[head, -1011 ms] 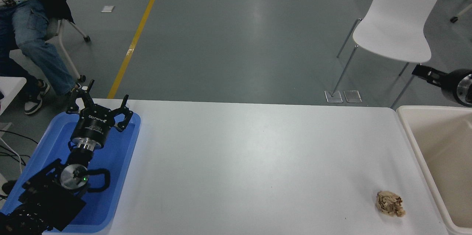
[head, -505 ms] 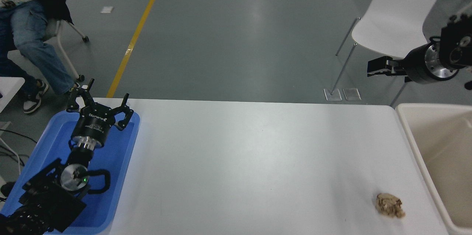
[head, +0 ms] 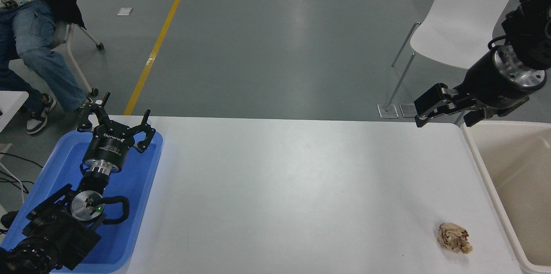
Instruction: Pick up foil plate and place in dustbin
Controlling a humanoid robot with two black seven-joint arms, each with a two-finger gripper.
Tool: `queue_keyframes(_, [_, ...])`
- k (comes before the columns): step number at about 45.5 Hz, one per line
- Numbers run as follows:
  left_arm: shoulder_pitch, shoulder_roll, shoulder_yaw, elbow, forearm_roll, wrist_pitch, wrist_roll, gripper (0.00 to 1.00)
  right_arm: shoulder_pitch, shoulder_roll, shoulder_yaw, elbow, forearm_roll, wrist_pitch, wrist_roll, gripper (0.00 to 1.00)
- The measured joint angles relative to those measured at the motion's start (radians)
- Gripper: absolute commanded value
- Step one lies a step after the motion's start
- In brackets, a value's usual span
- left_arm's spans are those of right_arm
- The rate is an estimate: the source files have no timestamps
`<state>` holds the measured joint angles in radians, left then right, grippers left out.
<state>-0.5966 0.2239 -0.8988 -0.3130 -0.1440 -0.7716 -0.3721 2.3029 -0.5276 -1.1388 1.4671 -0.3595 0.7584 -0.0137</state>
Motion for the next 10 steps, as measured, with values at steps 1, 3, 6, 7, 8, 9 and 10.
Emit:
queue_keyframes(1, [0.000, 0.000, 0.000, 0.000, 0.000, 0.000, 0.000, 1.00, 0.001, 0.000, 0.000, 0.001, 0.000, 0.002, 0.000, 1.00])
queue_keyframes(3, [0.000, 0.000, 0.000, 0.000, 0.000, 0.000, 0.000, 1.00, 0.005, 0.001, 0.000, 0.004, 0.000, 0.008, 0.000, 1.00])
queue_keyframes(6, [0.000, 0.000, 0.000, 0.000, 0.000, 0.000, 0.000, 1.00, 0.007, 0.001, 0.001, 0.006, 0.000, 0.013, 0.000, 1.00])
queue_keyframes(7, [0.000, 0.000, 0.000, 0.000, 0.000, 0.000, 0.000, 1.00, 0.008, 0.001, 0.001, 0.007, 0.000, 0.015, 0.000, 1.00])
queue_keyframes(8, [0.000, 0.000, 0.000, 0.000, 0.000, 0.000, 0.000, 1.00, 0.008, 0.001, 0.001, 0.008, 0.000, 0.015, 0.000, 1.00])
queue_keyframes(9, [0.000, 0.000, 0.000, 0.000, 0.000, 0.000, 0.000, 1.00, 0.008, 0.000, 0.001, 0.008, 0.000, 0.016, 0.000, 1.00])
queue_keyframes(10, [0.000, 0.000, 0.000, 0.000, 0.000, 0.000, 0.000, 1.00, 0.008, 0.000, 0.001, 0.009, 0.000, 0.018, 0.000, 1.00])
